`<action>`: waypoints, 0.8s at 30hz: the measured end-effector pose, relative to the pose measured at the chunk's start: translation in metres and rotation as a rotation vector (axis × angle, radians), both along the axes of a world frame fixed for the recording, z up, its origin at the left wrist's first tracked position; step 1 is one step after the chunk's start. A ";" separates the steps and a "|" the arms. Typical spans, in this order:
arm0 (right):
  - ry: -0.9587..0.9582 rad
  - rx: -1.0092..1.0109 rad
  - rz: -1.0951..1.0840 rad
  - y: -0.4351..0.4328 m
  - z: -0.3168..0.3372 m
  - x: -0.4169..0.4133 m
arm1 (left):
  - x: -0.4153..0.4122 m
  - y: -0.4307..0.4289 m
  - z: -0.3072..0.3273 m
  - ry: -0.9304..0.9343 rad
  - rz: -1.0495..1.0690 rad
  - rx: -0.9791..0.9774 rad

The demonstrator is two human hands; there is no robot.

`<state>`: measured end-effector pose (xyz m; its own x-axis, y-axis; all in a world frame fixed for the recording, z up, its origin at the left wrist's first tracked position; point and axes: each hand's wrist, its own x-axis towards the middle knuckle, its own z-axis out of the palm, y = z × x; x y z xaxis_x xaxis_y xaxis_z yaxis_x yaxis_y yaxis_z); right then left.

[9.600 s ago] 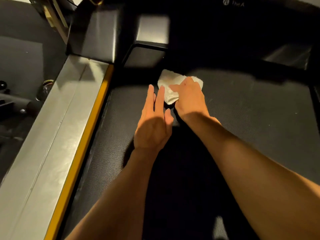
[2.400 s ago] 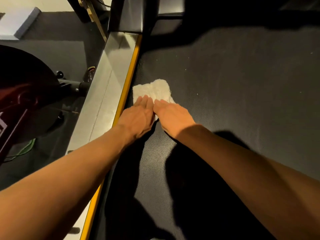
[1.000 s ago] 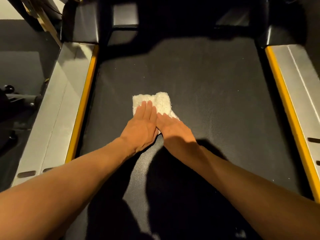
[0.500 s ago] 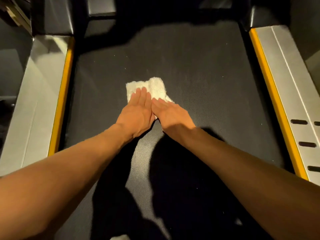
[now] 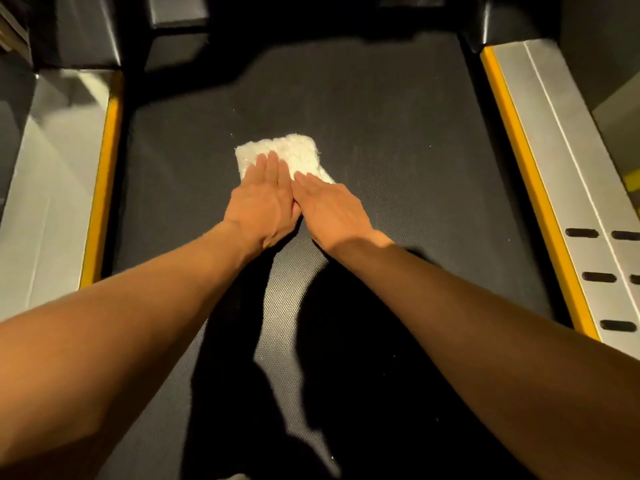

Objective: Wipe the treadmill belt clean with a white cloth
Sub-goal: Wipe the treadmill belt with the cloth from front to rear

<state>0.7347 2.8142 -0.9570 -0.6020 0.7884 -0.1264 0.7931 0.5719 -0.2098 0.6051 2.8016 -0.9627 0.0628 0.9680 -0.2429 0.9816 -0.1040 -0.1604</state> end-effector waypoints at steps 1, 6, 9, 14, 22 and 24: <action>-0.003 -0.003 -0.017 -0.001 -0.001 0.004 | 0.004 -0.003 -0.003 -0.006 -0.004 0.022; -0.021 -0.024 -0.016 -0.006 0.001 0.019 | 0.002 -0.017 -0.014 -0.070 -0.037 0.074; -0.101 0.029 -0.032 0.013 -0.001 0.002 | 0.000 0.008 -0.013 -0.095 0.002 0.020; -0.182 0.081 -0.086 0.006 0.001 0.000 | 0.007 0.006 -0.022 -0.094 -0.056 0.047; -0.174 0.023 -0.077 0.021 0.000 0.014 | 0.016 0.019 -0.027 -0.230 -0.014 0.044; -0.192 0.013 -0.106 0.018 0.000 0.014 | 0.021 0.019 -0.026 -0.206 -0.004 0.037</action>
